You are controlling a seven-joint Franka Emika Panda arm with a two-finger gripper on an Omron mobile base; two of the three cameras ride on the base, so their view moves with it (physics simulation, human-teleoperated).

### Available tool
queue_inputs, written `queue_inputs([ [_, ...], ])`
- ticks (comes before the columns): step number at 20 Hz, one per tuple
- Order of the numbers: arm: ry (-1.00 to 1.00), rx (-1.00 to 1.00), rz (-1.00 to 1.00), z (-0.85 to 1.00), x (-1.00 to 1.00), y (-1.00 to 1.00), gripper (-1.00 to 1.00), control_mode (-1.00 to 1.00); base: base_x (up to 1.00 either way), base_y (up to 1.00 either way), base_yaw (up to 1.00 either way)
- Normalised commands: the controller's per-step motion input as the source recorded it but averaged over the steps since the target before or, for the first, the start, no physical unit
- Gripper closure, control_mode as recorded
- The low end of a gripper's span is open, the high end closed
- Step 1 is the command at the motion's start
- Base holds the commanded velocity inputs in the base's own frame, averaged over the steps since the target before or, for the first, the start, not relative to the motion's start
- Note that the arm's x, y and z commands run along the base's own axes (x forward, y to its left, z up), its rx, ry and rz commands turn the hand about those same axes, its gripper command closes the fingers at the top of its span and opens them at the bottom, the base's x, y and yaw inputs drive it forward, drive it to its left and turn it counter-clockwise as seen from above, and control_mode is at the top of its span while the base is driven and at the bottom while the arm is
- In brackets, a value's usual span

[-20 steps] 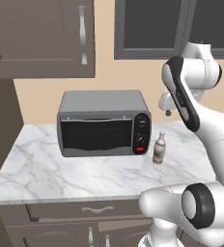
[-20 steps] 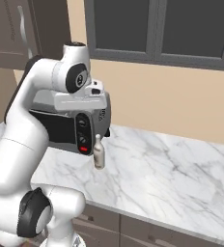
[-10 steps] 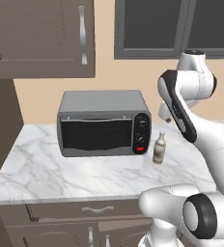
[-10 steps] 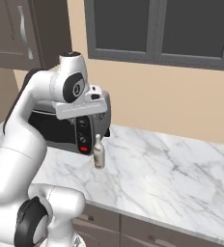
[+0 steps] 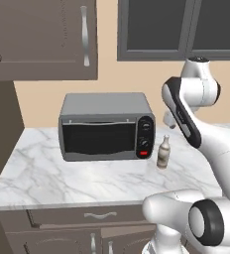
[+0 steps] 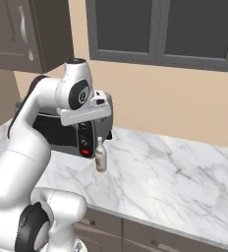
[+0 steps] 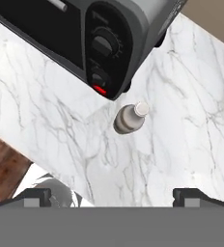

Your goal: Move the drinks to the dining counter.

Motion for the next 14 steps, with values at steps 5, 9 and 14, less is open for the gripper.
queue_inputs([
  [5,0.00,-0.02,0.00,-0.11,0.29,0.00,-1.00,-1.00,0.00,0.00,0.00],
  [9,0.00,0.00,0.01,-0.07,0.35,0.00,-1.00,-1.00,0.00,0.00,0.00],
  [14,0.00,0.00,0.02,-0.05,0.29,-0.02,-1.00,-1.00,0.00,0.00,0.00],
])
